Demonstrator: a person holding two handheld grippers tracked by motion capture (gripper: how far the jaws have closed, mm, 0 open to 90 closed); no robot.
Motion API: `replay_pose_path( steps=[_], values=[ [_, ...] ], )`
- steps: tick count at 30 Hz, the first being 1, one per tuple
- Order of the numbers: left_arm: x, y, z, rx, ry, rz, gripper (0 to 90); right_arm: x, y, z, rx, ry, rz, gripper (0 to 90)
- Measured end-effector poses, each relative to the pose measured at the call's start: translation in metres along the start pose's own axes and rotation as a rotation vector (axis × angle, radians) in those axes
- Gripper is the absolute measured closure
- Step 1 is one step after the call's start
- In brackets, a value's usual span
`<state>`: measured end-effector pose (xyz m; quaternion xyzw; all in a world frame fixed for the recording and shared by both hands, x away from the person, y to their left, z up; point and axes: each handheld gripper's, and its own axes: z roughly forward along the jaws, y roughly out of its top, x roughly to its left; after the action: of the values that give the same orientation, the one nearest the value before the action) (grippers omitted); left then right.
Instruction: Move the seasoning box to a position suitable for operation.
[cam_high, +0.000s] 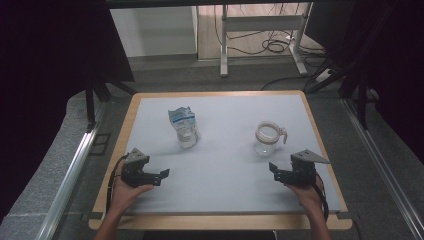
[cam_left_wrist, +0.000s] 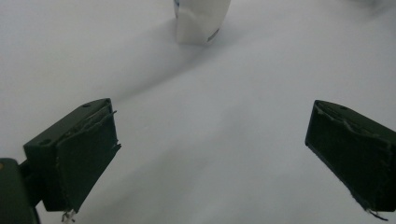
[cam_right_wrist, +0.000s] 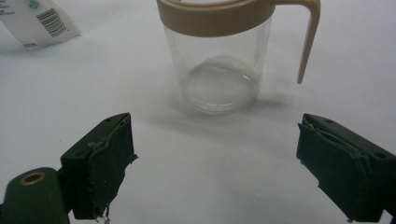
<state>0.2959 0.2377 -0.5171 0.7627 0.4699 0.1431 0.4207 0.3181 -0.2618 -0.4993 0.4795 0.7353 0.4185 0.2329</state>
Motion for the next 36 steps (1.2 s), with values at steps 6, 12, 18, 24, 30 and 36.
replay_pose_path(
  steps=[6, 12, 18, 24, 30, 36],
  values=[
    [-0.004, 0.0, 0.008, 0.001, -0.015, -0.005, 3.2, -0.002, -0.004, -0.003, -0.007, -0.001, 0.005, 14.0],
    [-0.002, -0.011, 0.007, 0.014, -0.036, 0.036, 4.1, 0.004, -0.001, -0.01, -0.033, 0.001, 0.005, 15.2],
    [-0.001, -0.014, 0.002, 0.006, -0.037, 0.024, 4.7, 0.015, 0.011, -0.015, -0.072, 0.008, -0.025, 15.1],
    [-0.001, -0.013, 0.0, 0.001, -0.035, 0.005, 4.9, 0.022, 0.016, -0.003, -0.057, 0.019, -0.035, 15.1],
    [-0.002, -0.014, 0.0, 0.005, -0.029, 0.007, 5.0, 0.026, 0.021, 0.011, -0.049, 0.013, -0.041, 15.0],
    [-0.004, -0.017, 0.002, 0.009, -0.033, -0.003, 5.1, 0.028, 0.046, 0.007, -0.084, 0.005, -0.075, 15.0]
  ],
)
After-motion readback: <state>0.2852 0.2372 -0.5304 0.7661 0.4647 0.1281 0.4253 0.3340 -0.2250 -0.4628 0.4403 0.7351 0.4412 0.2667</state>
